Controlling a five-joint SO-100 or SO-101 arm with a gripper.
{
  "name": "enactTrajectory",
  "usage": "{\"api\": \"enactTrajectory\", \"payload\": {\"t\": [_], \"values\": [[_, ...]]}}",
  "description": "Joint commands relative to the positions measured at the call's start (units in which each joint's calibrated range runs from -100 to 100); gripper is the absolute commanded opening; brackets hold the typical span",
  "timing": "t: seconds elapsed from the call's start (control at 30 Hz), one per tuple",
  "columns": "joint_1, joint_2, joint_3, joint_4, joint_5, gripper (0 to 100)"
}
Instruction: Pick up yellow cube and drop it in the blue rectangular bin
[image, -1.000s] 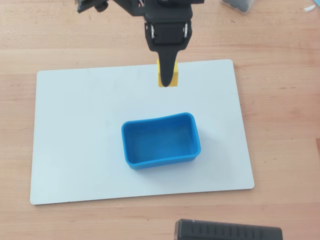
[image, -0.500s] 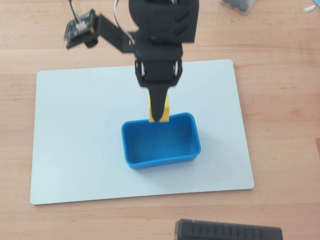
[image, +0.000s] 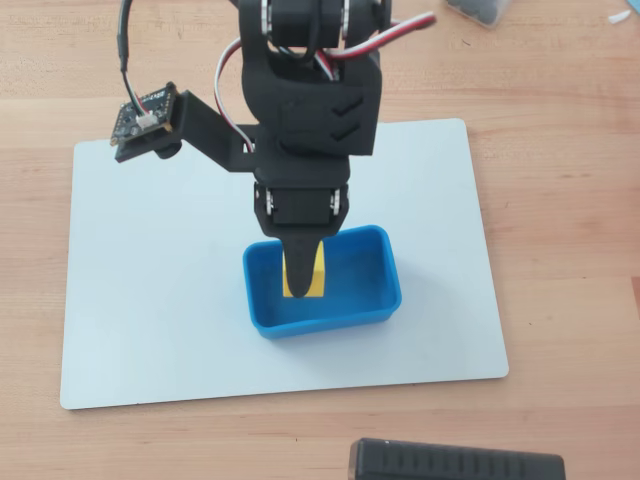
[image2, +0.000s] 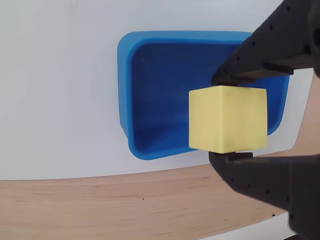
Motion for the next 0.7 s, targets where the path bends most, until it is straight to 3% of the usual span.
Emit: {"api": "enactTrajectory", "payload": {"t": [0.0,0.23,0.43,0.67], "values": [[0.93,-0.38,-8.93,-1.37,0.68,4],[1.19,0.0,-8.75,-0.8,0.68,6],[1.53,-0.38,-8.56,-0.3,0.68,16],[1.79,-0.84,-8.93,0.53,0.63,17]]}}
